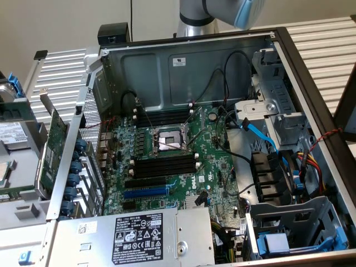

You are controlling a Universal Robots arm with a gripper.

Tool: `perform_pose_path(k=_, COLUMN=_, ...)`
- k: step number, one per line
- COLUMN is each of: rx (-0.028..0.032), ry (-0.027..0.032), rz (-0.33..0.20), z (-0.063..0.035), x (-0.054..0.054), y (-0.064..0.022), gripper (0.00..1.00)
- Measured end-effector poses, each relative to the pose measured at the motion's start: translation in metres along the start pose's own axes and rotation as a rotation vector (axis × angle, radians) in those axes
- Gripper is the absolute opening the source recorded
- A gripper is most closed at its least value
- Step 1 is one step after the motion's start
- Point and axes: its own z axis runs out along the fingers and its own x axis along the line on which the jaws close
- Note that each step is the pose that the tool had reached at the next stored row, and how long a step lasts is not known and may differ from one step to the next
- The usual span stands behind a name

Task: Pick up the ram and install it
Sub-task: 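Pick up the ram and move it above insertion slot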

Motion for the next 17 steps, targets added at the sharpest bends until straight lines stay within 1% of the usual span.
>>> perform_pose_path(k=3, rx=0.0000, ry=0.0000, rz=0.000, z=-0.0045, x=0.000, y=-0.0099, gripper=0.14)
perform_pose_path(k=8, rx=0.0001, ry=0.0002, rz=0.000, z=-0.0179, x=-0.002, y=-0.0256, gripper=0.14)
perform_pose_path(k=9, rx=0.0000, ry=0.0016, rz=0.000, z=-0.0197, x=-0.002, y=-0.0280, gripper=0.14)
perform_pose_path(k=12, rx=-0.0001, ry=0.0095, rz=0.001, z=-0.0237, x=-0.003, y=-0.0352, gripper=0.14)
perform_pose_path(k=14, rx=-0.0001, ry=0.0136, rz=0.001, z=-0.0255, x=-0.004, y=-0.0399, gripper=0.14)
perform_pose_path(k=17, rx=-0.0002, ry=0.0167, rz=0.001, z=-0.0287, x=-0.006, y=-0.0475, gripper=0.14)
